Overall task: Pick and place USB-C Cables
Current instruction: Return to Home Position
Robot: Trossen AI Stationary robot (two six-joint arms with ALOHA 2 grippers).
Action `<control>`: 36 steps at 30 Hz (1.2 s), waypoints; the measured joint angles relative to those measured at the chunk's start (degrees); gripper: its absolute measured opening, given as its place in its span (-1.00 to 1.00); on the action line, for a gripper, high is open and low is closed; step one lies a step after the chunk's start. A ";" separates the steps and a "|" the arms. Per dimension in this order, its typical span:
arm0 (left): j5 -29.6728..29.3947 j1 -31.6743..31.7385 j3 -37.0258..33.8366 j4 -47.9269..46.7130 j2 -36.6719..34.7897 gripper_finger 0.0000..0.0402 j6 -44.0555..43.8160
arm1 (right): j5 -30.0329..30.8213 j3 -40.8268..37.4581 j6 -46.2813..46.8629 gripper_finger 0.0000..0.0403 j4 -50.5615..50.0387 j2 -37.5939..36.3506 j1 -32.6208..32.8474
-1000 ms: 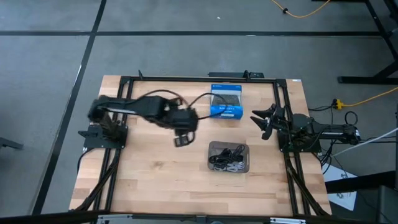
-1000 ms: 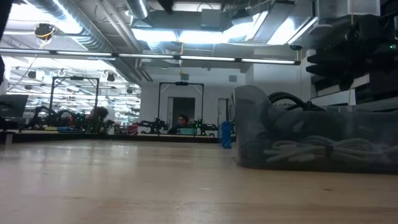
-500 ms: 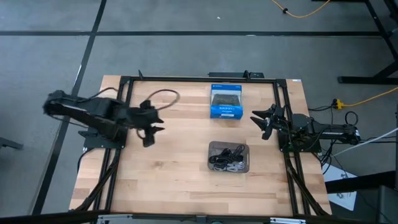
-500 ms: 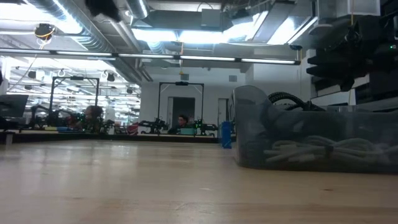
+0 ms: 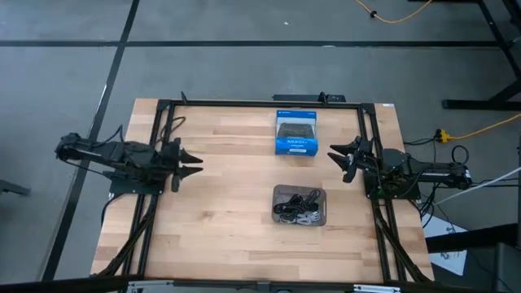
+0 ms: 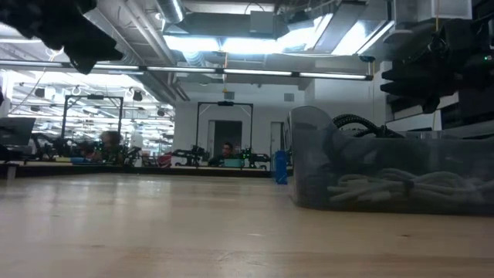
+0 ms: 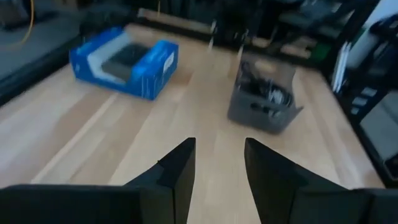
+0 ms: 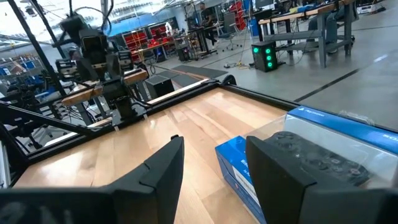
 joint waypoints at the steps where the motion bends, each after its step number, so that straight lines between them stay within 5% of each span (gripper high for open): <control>1: 0.04 0.00 -1.76 2.03 -1.85 -0.35 0.82 | 0.00 0.00 0.00 -0.12 -0.02 0.00 0.00; 12: 3.02 0.00 -10.57 7.76 -17.54 -0.35 9.65 | 0.00 0.00 -0.06 -0.12 0.00 0.00 0.00; 24: 3.84 2.39 -14.19 11.06 -17.78 -0.35 9.77 | 0.02 0.00 -0.21 -0.12 0.02 0.02 -0.04; 36: 12.05 6.72 -22.28 23.36 -17.76 -0.35 8.77 | 0.02 0.00 -1.51 -0.12 0.00 0.02 -0.02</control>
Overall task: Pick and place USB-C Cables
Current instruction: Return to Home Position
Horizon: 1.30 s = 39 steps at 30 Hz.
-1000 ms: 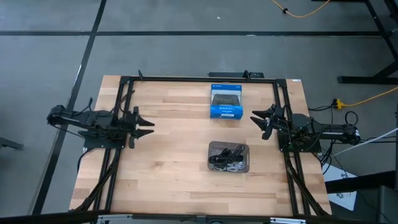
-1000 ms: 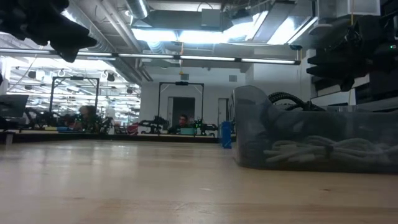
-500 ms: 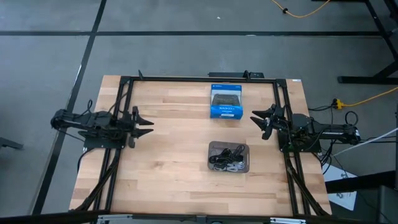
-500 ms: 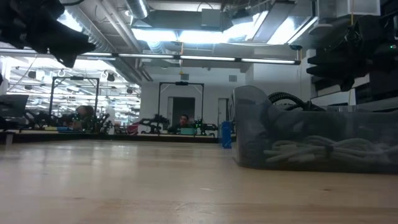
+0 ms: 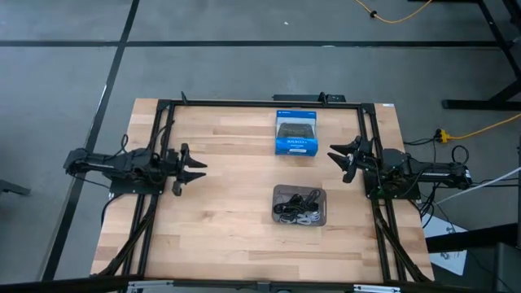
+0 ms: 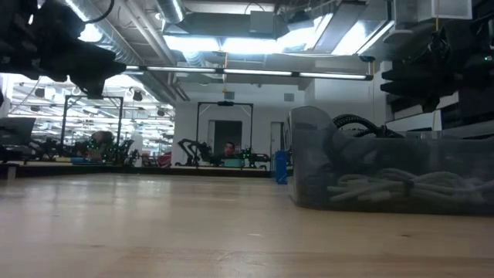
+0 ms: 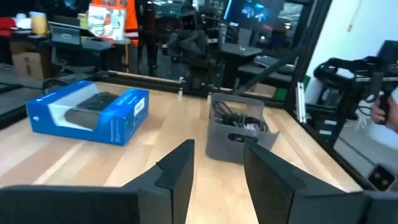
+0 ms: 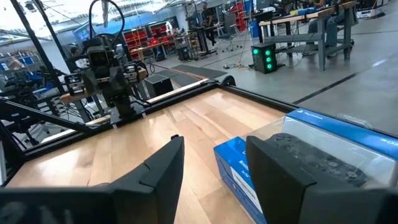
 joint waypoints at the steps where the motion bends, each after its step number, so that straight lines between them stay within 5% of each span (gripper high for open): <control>1: 0.48 0.37 0.00 0.07 -0.02 -0.35 -0.11 | 0.00 0.00 0.00 -0.12 0.02 -0.02 0.00; 39: 3.47 2.92 0.02 -0.81 -0.02 -0.35 -6.74 | -0.08 0.04 -8.27 -0.12 -0.20 1.90 0.00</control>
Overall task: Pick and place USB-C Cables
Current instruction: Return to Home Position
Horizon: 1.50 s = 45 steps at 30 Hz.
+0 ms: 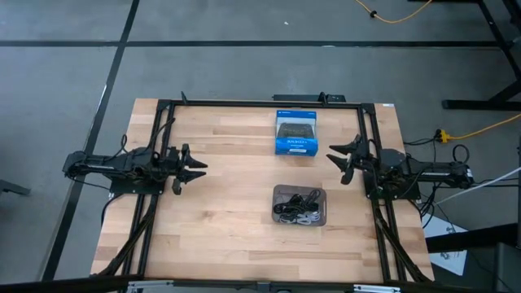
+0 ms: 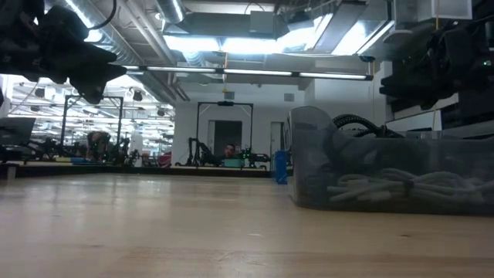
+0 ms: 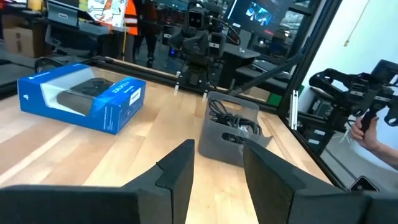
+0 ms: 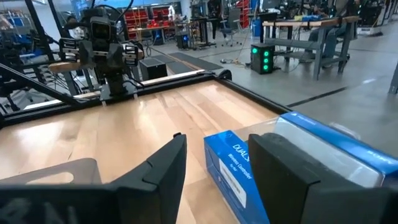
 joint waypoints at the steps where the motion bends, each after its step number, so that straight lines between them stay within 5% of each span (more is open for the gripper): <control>1: -0.02 0.00 0.00 -0.02 0.00 -0.35 -0.15 | -0.10 0.00 0.14 -0.12 0.01 0.25 0.00; 7: 0.18 0.00 0.00 -0.07 0.00 -0.35 -0.19 | -15.37 -0.33 -3.57 -0.12 0.28 0.62 0.00; 13: 0.43 0.00 0.00 -0.17 0.00 -0.35 -2.76 | -19.54 -0.37 -4.63 -0.12 -0.17 0.62 -0.02; 45: 0.73 -0.04 0.00 -0.18 0.00 -0.35 -5.15 | -22.04 -2.51 2.21 -0.12 4.90 0.88 0.02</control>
